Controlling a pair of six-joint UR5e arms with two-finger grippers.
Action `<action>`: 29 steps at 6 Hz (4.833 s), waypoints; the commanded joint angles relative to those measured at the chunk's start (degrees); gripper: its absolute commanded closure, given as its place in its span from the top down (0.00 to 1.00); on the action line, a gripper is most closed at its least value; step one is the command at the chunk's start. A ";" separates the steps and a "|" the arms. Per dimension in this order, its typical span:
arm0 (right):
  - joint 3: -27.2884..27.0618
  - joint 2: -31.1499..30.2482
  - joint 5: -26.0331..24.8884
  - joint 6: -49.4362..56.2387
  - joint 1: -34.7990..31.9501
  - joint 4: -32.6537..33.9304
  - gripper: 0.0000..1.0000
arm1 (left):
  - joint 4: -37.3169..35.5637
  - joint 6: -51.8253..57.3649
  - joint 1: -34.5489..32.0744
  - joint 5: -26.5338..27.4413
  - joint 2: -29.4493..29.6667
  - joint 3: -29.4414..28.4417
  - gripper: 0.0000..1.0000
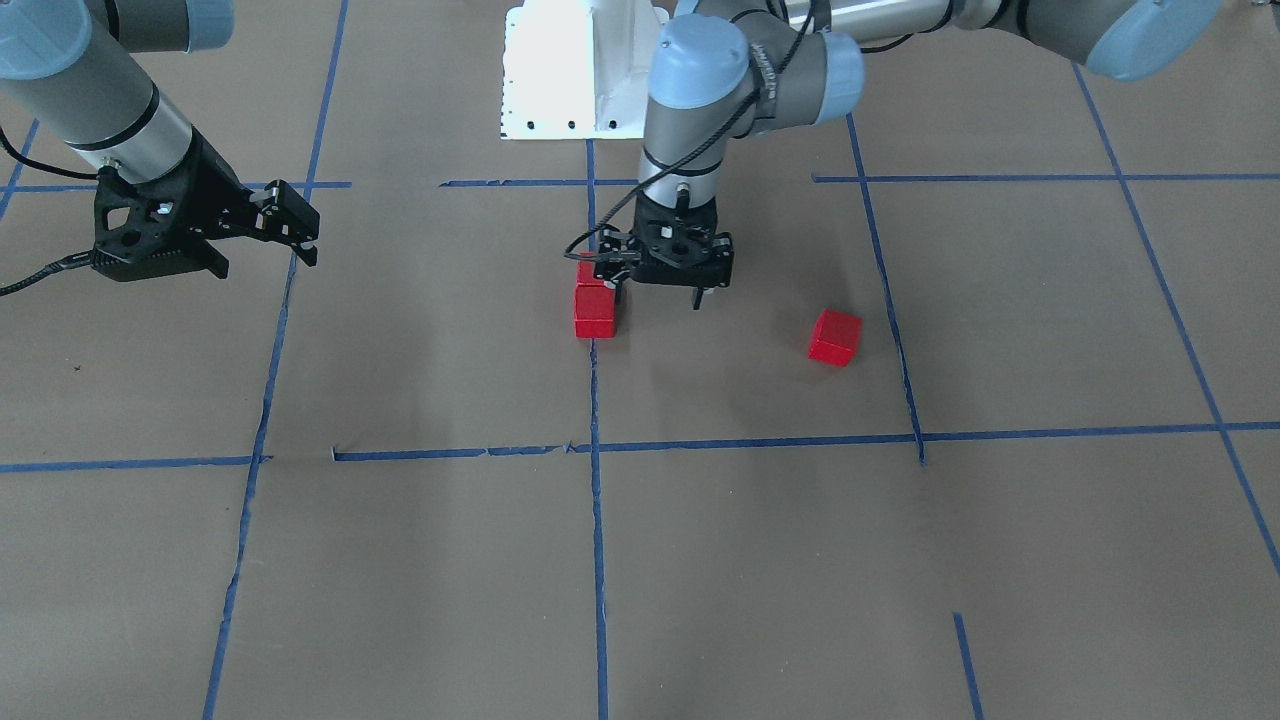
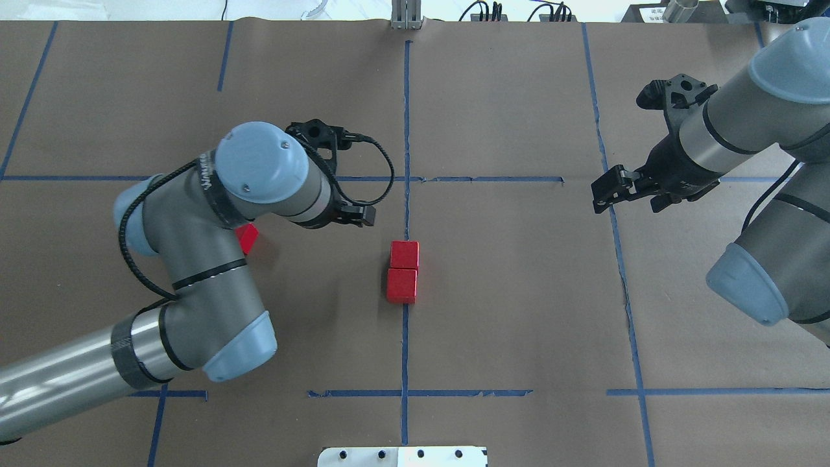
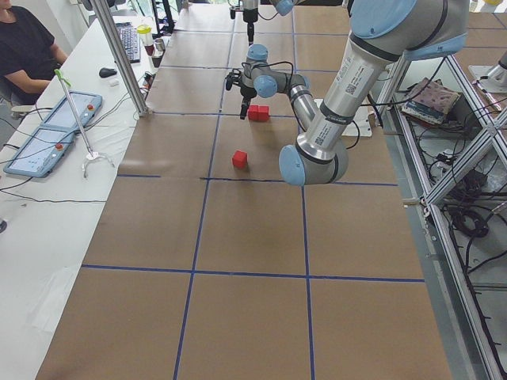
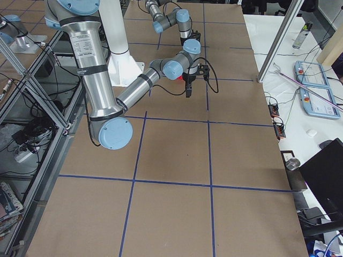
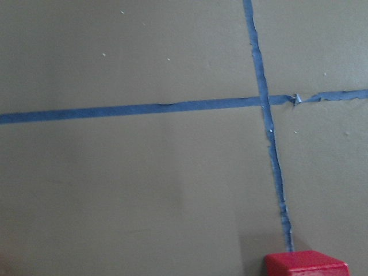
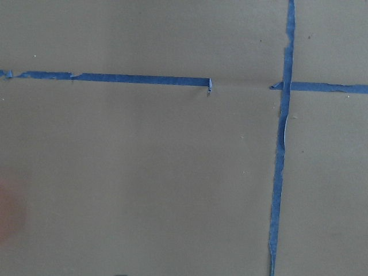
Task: Form red blocks into L shape at center
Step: 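Move the left gripper to the remaining red cube and grasp it, then carry the red cube with the left gripper toward the two-cube column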
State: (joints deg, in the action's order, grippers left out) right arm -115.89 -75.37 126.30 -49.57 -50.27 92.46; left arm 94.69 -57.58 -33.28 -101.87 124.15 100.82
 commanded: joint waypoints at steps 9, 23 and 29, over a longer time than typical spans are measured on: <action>0.14 -0.04 -0.09 -0.09 0.09 0.00 1.00 | 10.16 14.61 -6.71 -9.66 -13.85 -3.79 0.99; 0.05 -3.29 -0.26 -0.18 0.00 0.00 1.00 | -11.19 -72.46 4.01 0.79 5.04 -3.97 0.00; -0.04 -3.29 -0.35 -0.79 0.09 0.00 1.00 | -10.40 -100.52 3.93 -2.01 9.09 -8.63 0.01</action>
State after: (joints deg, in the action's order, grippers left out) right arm -115.93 -78.67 125.95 -50.34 -50.21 92.46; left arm 84.19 -156.85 -29.36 -102.91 132.94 92.60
